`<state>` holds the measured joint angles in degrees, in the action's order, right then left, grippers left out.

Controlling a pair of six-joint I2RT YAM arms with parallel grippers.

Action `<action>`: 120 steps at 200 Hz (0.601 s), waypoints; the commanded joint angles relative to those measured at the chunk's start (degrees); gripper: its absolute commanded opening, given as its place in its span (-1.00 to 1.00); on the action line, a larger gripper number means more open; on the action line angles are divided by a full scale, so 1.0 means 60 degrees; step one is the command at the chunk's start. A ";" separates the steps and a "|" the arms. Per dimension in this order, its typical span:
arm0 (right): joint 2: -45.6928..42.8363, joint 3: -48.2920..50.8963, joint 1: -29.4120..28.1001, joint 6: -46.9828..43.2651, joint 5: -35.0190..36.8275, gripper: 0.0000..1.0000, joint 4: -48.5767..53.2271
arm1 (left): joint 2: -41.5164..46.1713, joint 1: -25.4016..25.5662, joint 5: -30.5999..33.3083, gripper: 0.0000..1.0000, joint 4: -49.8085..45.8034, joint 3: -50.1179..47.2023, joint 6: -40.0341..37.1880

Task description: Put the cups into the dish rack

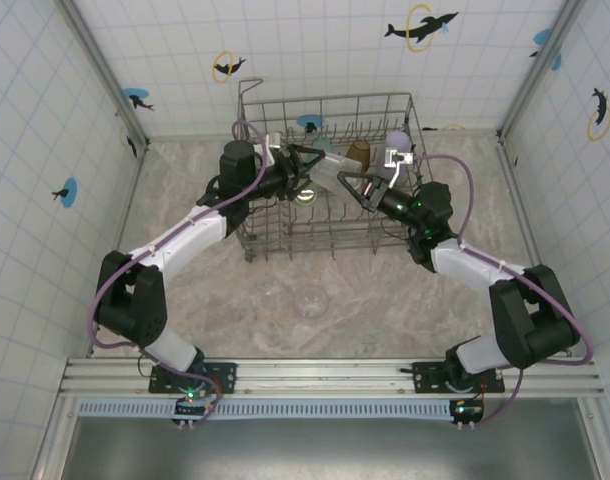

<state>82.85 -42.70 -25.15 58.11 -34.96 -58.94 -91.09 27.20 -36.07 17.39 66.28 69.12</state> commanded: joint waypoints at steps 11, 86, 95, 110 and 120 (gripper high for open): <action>0.0332 -0.0694 -0.0229 0.0173 0.0070 -1.00 -0.1192 | 0.0105 -0.0080 -0.0224 0.79 0.0459 -0.0161 0.0152; 0.1250 -0.1219 -0.0410 0.1067 0.0393 -1.00 -0.2162 | 0.0228 -0.0080 -0.0255 0.47 0.0705 -0.0441 0.0254; 0.1376 -0.1296 -0.0431 0.1256 0.0378 -1.00 -0.2360 | 0.0229 -0.0080 -0.0276 0.37 0.0706 -0.0456 0.0257; 0.1589 -0.1399 -0.0480 0.1480 0.0381 -1.00 -0.2638 | 0.0237 -0.0080 -0.0295 0.07 0.0759 -0.0485 0.0244; 0.1689 -0.1506 -0.0518 0.1517 0.0285 -1.00 -0.2737 | 0.0228 -0.0080 -0.0280 -0.18 0.0772 -0.0485 0.0229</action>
<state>91.77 -47.77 -27.53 65.69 -33.76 -66.43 -90.87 26.00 -35.77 22.31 64.42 71.68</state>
